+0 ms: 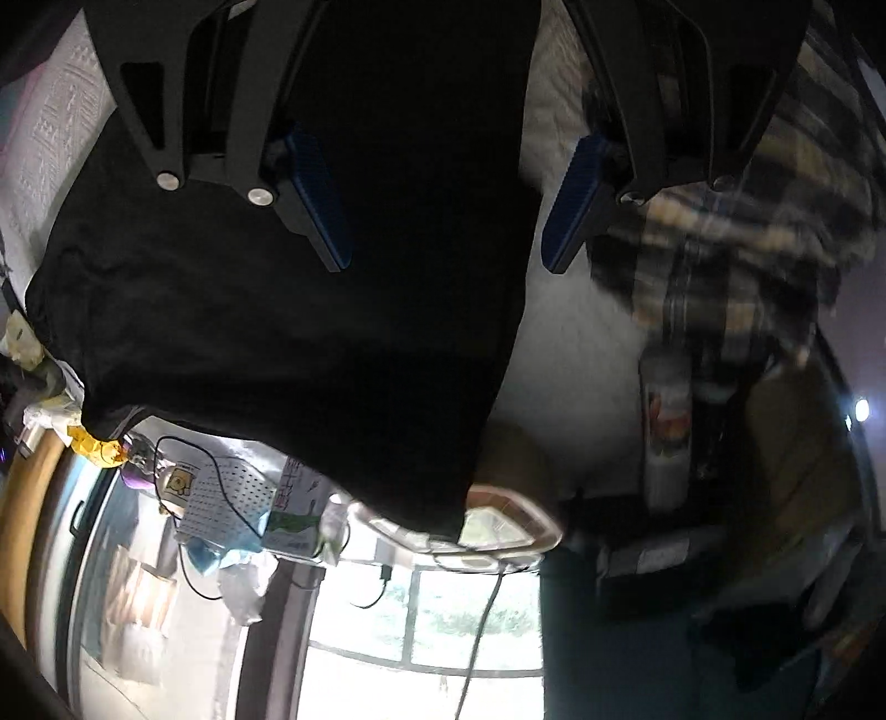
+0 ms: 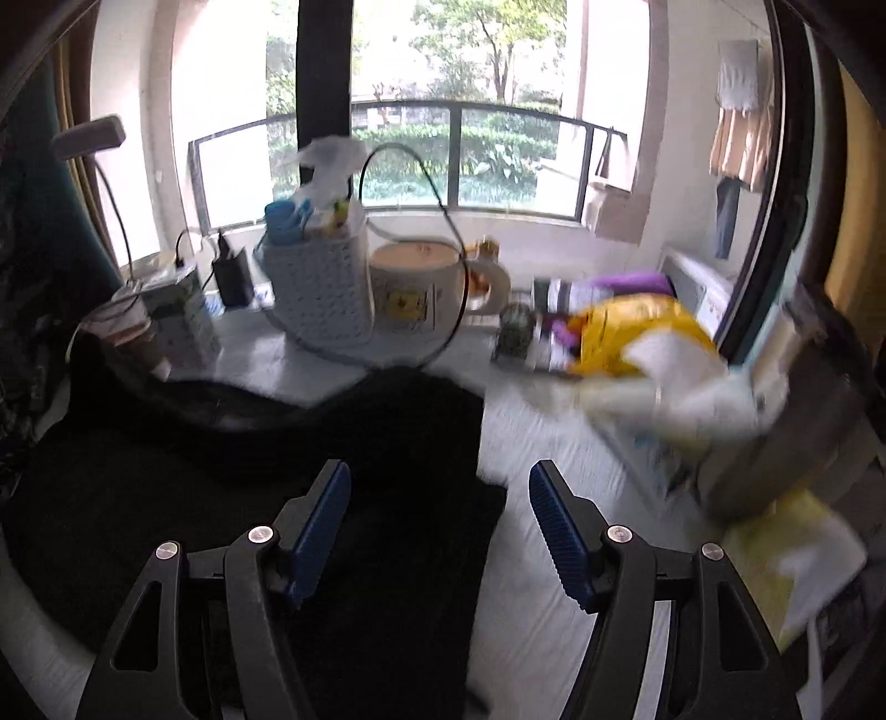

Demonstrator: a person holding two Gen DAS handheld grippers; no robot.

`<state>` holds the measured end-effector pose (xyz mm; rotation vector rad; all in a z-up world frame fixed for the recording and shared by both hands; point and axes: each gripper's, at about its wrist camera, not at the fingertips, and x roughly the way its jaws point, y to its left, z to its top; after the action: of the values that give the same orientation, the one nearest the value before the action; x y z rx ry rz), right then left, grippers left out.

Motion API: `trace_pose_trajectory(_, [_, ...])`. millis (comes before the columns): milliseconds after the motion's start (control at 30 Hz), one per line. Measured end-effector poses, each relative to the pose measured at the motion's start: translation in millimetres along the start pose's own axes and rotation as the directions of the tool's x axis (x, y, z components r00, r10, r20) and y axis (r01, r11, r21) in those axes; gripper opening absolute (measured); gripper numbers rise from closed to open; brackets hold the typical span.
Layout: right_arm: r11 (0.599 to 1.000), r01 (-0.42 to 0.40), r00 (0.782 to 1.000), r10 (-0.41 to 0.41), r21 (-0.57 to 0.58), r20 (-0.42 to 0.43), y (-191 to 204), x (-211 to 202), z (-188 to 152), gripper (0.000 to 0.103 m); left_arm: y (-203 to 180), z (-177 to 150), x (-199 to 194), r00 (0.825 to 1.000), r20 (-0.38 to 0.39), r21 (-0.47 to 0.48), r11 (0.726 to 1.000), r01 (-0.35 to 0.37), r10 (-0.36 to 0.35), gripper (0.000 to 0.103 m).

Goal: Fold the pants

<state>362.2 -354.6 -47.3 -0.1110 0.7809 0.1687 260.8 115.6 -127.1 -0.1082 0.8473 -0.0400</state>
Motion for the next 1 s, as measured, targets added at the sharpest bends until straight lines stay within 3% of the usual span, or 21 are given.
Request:
trace_pose_trajectory(167, [0.991, -0.049, 0.991, 0.064, 0.124, -0.115, 1, -14, -47, 0.069, -6, 1, -9, 1.000, 0.020, 0.002, 1.000, 0.021, -0.021, 0.071])
trace_pose_trajectory(333, [0.990, -0.046, 0.984, 0.068, 0.132, -0.163, 10, -38, -82, 0.069, -8, -3, -23, 0.998, 0.034, 0.012, 0.999, 0.050, -0.051, 0.071])
trace_pose_trajectory(533, [0.961, -0.108, 0.967, 0.161, 0.256, -0.195, 12, -39, -107, 0.069, -7, -11, -43, 0.996, 0.052, -0.016, 0.997, 0.080, -0.079, 0.071])
trace_pose_trajectory(733, [0.935, -0.161, 0.962, 0.220, 0.317, -0.159, 20, -16, -98, 0.071, -1, -22, -52, 0.996, 0.042, -0.047, 0.996, 0.081, -0.079, 0.071])
trace_pose_trajectory(867, [0.895, -0.189, 0.960, 0.255, 0.403, -0.118, 13, 2, -82, 0.080, 6, -29, -56, 0.998, 0.033, -0.079, 0.995, 0.064, -0.061, 0.071])
trace_pose_trajectory(1000, [0.858, -0.194, 0.961, 0.263, 0.475, -0.083, 8, 16, -70, 0.080, 8, -35, -57, 0.999, 0.024, -0.099, 0.994, 0.049, -0.047, 0.071])
